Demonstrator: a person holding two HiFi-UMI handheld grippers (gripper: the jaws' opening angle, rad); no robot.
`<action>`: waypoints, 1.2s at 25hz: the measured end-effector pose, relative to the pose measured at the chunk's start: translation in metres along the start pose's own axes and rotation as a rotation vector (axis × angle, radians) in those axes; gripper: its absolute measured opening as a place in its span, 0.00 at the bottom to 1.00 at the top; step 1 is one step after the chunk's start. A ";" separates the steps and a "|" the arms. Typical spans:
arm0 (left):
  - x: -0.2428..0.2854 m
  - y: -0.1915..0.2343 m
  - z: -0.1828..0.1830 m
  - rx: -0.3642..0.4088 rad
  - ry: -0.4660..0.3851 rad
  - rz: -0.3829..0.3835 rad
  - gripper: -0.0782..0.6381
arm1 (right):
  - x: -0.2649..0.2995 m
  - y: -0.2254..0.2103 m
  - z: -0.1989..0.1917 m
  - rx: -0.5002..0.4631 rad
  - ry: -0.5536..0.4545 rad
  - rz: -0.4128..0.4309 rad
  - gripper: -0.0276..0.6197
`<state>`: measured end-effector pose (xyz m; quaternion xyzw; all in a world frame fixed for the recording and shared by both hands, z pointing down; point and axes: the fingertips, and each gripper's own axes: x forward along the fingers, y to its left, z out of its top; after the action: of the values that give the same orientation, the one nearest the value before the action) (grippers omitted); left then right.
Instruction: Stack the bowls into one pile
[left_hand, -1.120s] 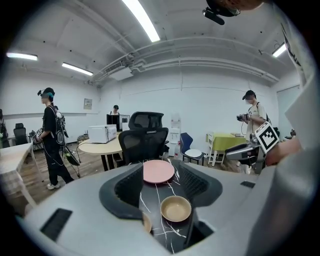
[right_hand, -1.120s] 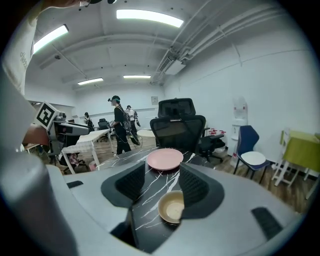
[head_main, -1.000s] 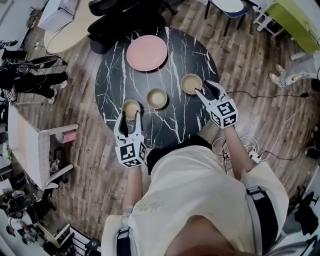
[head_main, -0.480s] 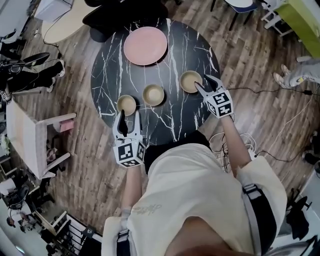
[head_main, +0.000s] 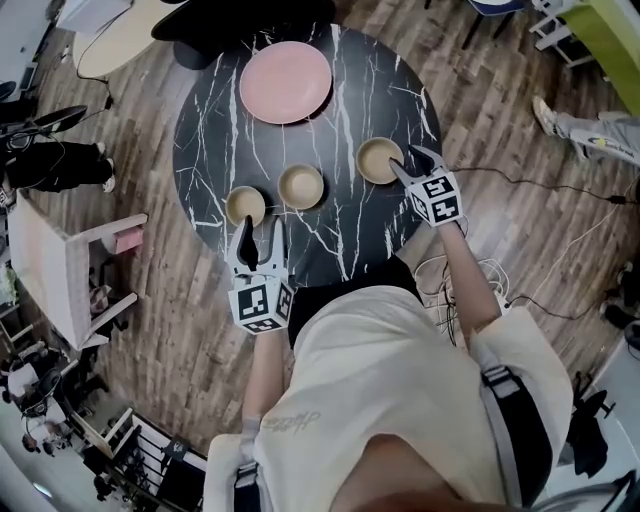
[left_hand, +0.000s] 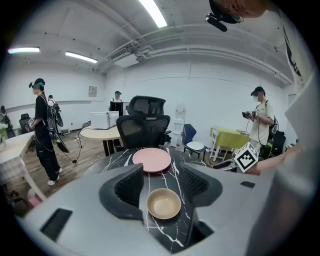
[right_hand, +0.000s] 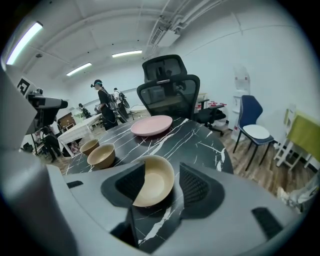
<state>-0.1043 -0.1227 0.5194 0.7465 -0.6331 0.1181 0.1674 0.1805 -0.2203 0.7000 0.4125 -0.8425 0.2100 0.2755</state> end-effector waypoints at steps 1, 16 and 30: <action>0.002 -0.002 -0.001 -0.002 0.005 -0.001 0.44 | 0.003 -0.002 -0.002 0.006 0.008 0.001 0.37; 0.023 -0.013 -0.001 -0.013 0.038 -0.017 0.44 | 0.029 -0.019 -0.033 0.085 0.086 -0.003 0.36; 0.024 -0.010 -0.010 -0.027 0.061 -0.003 0.44 | 0.038 -0.018 -0.039 0.111 0.097 0.002 0.21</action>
<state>-0.0898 -0.1393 0.5372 0.7413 -0.6280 0.1320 0.1967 0.1876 -0.2298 0.7560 0.4156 -0.8156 0.2766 0.2926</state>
